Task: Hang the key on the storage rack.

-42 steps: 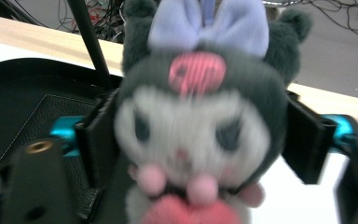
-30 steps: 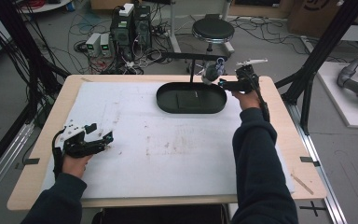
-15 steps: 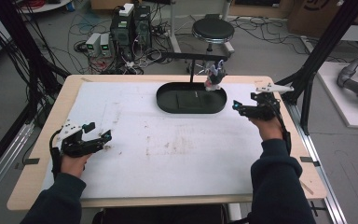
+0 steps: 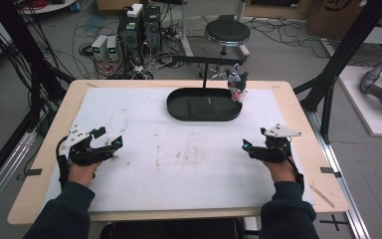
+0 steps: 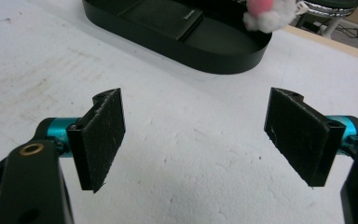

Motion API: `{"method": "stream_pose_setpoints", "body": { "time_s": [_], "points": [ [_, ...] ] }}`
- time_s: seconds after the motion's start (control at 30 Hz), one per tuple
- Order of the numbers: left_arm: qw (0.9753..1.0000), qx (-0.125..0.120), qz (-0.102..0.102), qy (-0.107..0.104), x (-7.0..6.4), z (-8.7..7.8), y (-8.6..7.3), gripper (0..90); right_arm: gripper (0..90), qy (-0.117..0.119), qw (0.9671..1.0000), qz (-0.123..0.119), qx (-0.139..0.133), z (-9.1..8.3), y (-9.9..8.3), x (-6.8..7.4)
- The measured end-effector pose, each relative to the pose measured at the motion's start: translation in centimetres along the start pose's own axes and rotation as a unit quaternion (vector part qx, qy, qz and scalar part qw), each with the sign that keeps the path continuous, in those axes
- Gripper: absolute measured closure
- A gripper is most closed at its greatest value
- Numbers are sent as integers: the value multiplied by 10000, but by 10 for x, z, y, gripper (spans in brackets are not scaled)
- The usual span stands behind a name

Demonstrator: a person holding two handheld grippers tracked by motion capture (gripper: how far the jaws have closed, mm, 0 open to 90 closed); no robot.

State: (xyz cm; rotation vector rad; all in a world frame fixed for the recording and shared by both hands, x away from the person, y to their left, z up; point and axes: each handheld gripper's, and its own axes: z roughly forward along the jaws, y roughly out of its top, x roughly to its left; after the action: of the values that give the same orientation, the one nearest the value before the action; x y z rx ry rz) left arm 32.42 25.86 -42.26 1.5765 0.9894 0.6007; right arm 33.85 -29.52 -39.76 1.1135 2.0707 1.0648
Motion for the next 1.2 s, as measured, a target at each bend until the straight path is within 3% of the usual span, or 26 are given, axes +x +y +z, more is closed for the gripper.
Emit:
{"method": "stream_pose_setpoints", "body": {
  "time_s": [1.2],
  "points": [
    [9999,75,76,24,-6,-5,-2,208,207,-223,9996,-74,128,1,-10,-1]
  ]
}}
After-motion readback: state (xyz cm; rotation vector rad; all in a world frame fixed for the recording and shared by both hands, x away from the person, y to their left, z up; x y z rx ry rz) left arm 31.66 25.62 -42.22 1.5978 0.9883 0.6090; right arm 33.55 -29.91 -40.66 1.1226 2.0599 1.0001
